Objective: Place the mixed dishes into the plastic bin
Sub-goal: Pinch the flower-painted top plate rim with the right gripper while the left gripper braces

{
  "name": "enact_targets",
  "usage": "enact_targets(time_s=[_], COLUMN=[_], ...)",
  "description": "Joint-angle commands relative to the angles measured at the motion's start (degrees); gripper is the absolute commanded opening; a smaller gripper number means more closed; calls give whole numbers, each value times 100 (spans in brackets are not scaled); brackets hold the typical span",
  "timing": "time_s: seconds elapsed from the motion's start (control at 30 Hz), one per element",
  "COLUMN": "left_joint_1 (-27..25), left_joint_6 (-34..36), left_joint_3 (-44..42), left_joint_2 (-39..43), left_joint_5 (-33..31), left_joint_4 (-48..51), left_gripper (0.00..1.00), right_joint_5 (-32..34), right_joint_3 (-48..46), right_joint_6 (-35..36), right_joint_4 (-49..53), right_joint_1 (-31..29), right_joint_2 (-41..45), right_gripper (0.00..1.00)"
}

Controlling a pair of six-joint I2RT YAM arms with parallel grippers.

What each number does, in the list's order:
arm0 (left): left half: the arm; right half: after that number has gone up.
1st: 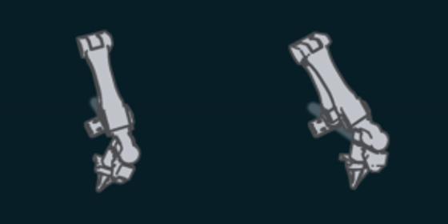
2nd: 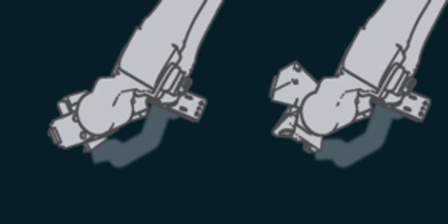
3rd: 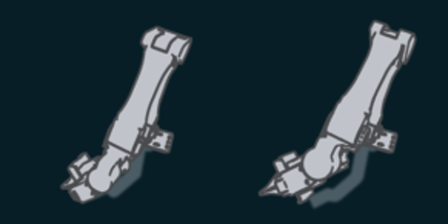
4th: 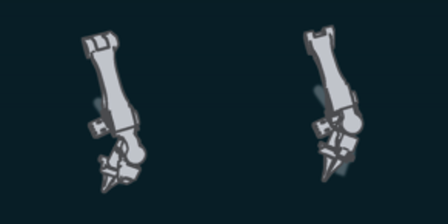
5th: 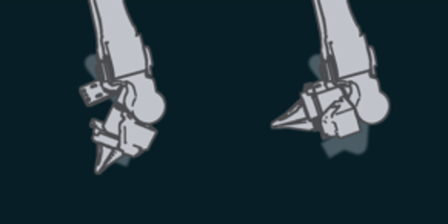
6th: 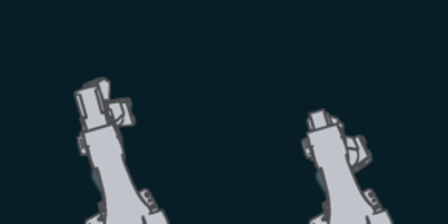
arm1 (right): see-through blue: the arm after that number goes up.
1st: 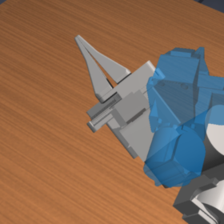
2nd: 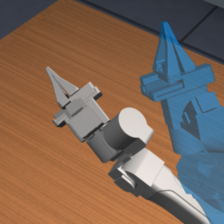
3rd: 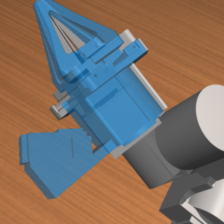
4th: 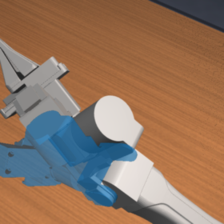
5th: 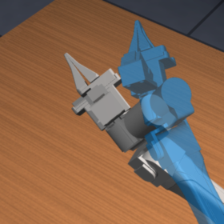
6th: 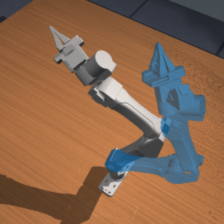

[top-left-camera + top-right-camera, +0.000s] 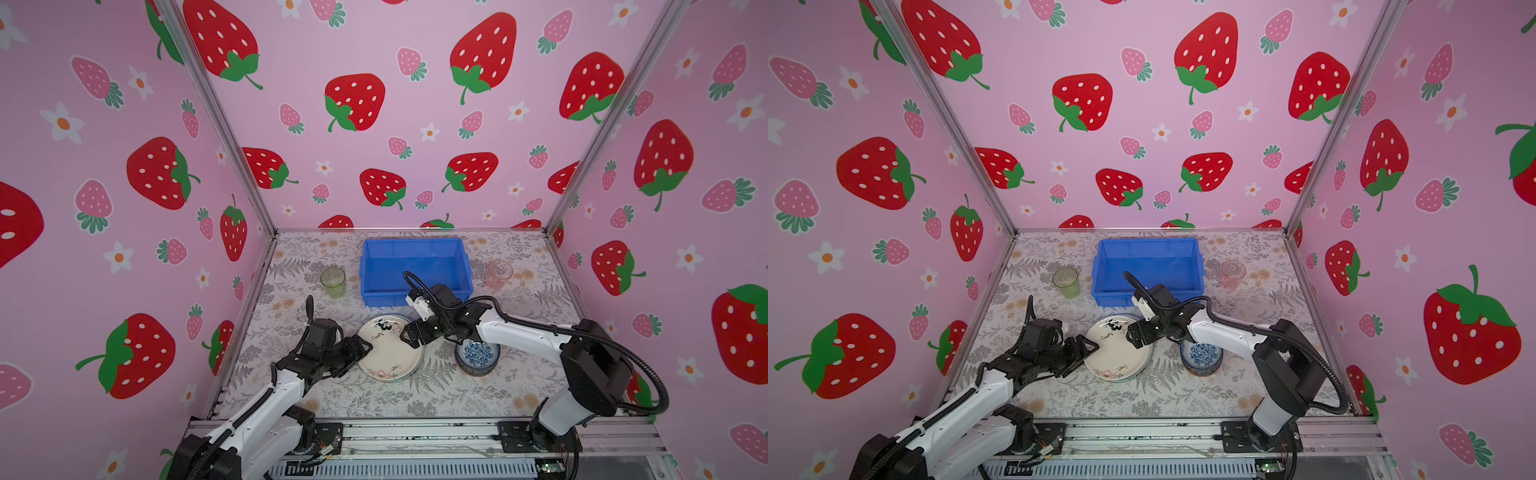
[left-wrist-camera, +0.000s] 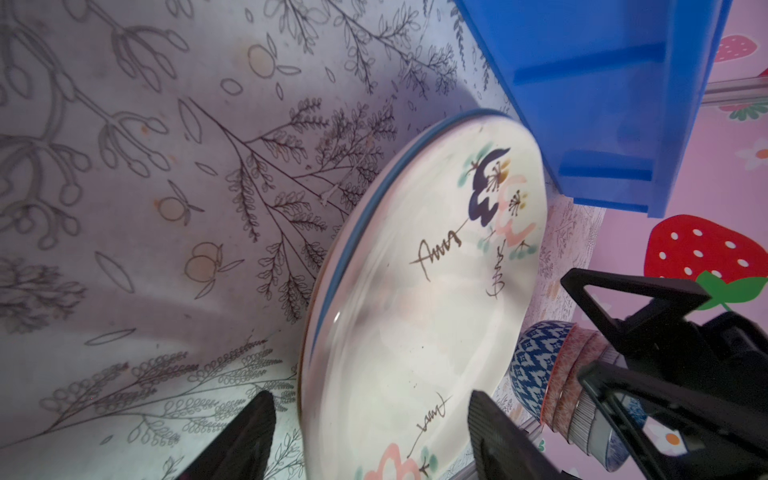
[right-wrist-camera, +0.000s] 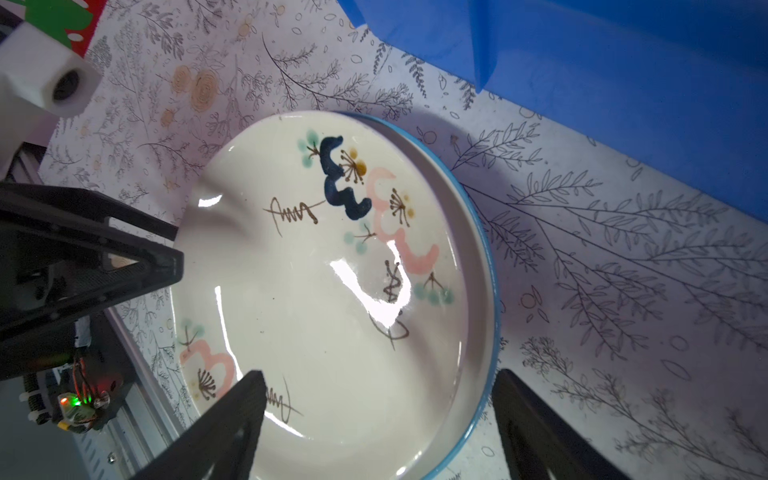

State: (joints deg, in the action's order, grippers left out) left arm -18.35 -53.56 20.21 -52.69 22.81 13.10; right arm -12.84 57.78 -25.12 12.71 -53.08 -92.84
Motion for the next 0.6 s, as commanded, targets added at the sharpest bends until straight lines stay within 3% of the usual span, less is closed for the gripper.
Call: enact_targets(time_s=[0.0, 0.57], left_joint_1=[30, 31], left_joint_6=[48, 11], left_joint_3=[209, 311], left_joint_2=[3, -22], left_joint_5=[149, 233], left_joint_4=[77, 0], left_gripper=[77, 78], right_joint_5=[230, -298], right_joint_3=[-61, -49], right_joint_6=[-127, -142], right_joint_4=[67, -14], right_joint_1=[-28, -27], right_joint_2=[-23, -305], right_gripper=[89, 88])
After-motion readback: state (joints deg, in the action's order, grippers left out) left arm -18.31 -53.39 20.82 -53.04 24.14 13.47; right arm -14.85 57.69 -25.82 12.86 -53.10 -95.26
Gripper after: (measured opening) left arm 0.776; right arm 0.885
